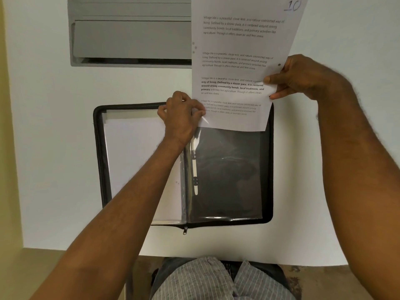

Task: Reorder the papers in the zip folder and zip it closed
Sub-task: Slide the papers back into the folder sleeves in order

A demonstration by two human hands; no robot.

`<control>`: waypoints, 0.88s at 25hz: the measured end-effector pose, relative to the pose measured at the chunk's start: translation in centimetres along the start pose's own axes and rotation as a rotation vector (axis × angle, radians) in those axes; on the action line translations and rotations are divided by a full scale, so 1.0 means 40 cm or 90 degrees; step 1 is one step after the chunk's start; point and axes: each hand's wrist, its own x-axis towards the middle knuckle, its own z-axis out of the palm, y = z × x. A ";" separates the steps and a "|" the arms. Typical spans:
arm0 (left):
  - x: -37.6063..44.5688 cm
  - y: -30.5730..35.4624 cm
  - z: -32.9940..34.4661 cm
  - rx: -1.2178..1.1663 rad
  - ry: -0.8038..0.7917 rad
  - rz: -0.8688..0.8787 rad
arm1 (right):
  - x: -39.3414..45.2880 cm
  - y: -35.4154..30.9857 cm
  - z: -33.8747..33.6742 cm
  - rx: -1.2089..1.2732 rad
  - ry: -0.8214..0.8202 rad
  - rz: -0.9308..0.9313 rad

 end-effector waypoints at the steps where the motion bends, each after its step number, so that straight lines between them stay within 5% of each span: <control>1: 0.001 0.004 0.001 -0.010 -0.007 -0.003 | 0.002 -0.001 0.001 -0.001 -0.002 0.001; 16: 0.013 0.012 -0.015 -0.119 -0.075 -0.039 | -0.007 -0.002 0.040 -0.108 -0.077 0.082; 22: -0.008 0.006 0.000 -0.053 -0.025 0.009 | -0.028 0.030 0.017 0.070 0.204 -0.112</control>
